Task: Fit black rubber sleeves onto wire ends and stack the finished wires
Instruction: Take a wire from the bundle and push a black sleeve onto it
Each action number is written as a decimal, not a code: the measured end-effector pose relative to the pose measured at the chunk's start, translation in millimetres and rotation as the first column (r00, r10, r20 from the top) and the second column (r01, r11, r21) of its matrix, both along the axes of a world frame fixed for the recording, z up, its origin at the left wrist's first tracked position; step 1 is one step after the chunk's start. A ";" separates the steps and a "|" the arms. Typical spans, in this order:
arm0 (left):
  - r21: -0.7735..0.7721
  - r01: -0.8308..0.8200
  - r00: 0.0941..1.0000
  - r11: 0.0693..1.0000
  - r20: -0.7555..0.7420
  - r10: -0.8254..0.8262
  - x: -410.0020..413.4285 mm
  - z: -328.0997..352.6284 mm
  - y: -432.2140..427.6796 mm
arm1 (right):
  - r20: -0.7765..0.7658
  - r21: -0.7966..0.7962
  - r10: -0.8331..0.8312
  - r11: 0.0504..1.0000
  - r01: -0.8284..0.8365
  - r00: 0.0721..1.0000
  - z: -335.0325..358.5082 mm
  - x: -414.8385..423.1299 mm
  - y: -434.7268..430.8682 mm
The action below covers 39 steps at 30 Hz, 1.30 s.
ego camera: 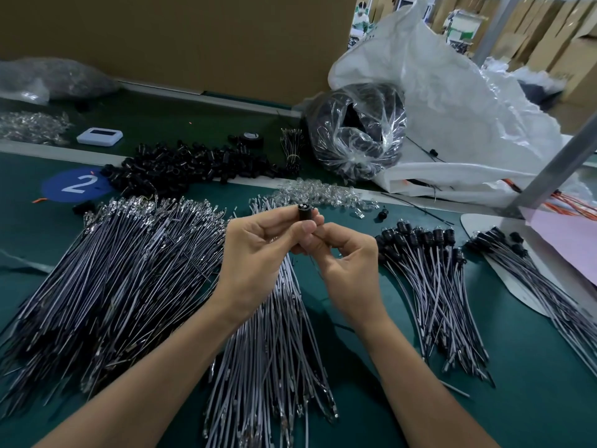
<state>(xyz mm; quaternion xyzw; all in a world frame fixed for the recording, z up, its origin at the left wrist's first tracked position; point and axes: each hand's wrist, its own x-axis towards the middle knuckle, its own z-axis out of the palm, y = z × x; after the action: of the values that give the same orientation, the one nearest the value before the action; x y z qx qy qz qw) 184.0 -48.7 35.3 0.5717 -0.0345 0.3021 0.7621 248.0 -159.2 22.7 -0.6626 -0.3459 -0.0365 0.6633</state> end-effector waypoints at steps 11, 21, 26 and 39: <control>-0.022 -0.045 0.999 0.999 0.017 0.045 -1.9 7.5 -2.7 | 0.053 0.014 -0.038 0.999 0.038 0.998 -0.6 -8.0 5.1; 0.155 -0.069 0.997 0.986 0.034 0.064 -3.8 6.9 2.9 | 0.099 0.025 -0.129 0.992 0.127 0.987 2.8 -8.2 1.1; 0.163 -0.081 0.996 0.983 -0.010 0.083 -3.9 5.3 4.8 | 0.085 0.002 -0.105 0.994 0.105 0.991 4.5 -9.5 0.9; 0.026 -0.061 0.998 0.998 0.025 0.061 -3.9 9.9 9.3 | 0.011 -0.017 -0.035 0.999 0.035 0.999 8.3 -8.7 0.0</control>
<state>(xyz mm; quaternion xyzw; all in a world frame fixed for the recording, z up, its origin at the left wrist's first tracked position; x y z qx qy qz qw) 180.1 -39.4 45.2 0.5789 -0.0303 0.3315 0.7443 239.2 -159.2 31.0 -0.6738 -0.3384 -0.0488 0.6551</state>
